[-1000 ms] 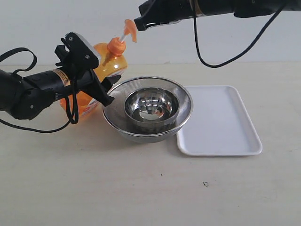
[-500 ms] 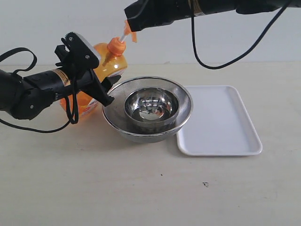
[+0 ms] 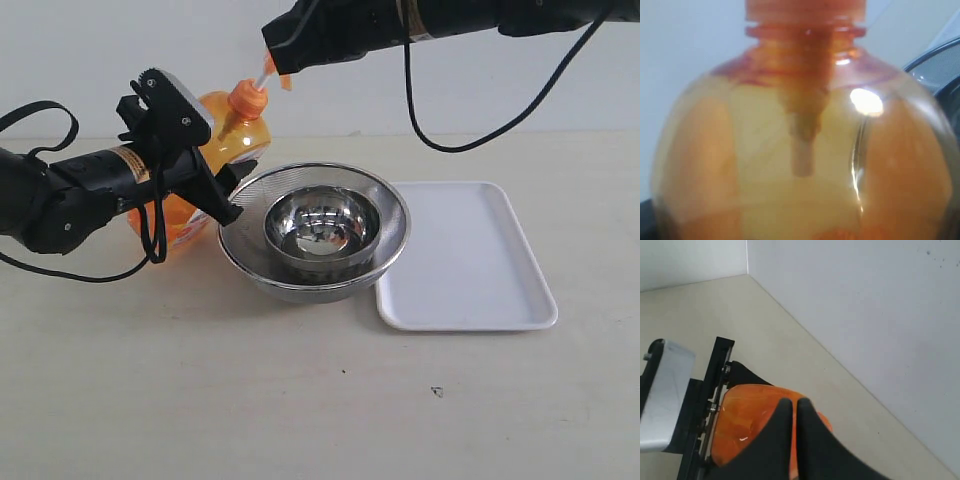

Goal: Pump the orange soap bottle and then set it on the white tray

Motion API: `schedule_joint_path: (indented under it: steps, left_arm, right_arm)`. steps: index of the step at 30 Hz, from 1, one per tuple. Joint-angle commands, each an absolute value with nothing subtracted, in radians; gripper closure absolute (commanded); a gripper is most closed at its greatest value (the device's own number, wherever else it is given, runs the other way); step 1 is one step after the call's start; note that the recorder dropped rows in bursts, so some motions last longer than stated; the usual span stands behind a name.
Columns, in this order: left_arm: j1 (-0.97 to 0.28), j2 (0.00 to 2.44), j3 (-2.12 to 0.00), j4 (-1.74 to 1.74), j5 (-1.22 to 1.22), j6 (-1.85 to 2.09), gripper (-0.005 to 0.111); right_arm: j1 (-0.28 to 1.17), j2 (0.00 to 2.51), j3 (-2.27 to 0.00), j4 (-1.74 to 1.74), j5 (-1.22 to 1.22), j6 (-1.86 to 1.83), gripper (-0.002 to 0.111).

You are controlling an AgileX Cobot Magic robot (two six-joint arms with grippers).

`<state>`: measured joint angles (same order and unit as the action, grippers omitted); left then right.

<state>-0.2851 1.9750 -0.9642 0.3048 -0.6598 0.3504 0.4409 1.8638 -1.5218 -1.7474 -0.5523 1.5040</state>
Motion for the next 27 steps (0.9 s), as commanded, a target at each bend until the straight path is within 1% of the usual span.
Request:
schedule_joint_path:
  steps: [1,27]
  left_arm:
    - [-0.291,1.963,-0.978,0.311,-0.683,0.344,0.102]
    - [-0.291,1.963,-0.978,0.311,-0.683,0.344,0.102]
  right_arm:
    - [0.440,1.881,-1.526,-1.744,-0.558,1.519,0.108]
    - [0.440,1.925,-1.525,-1.744,-0.599,1.535,0.108]
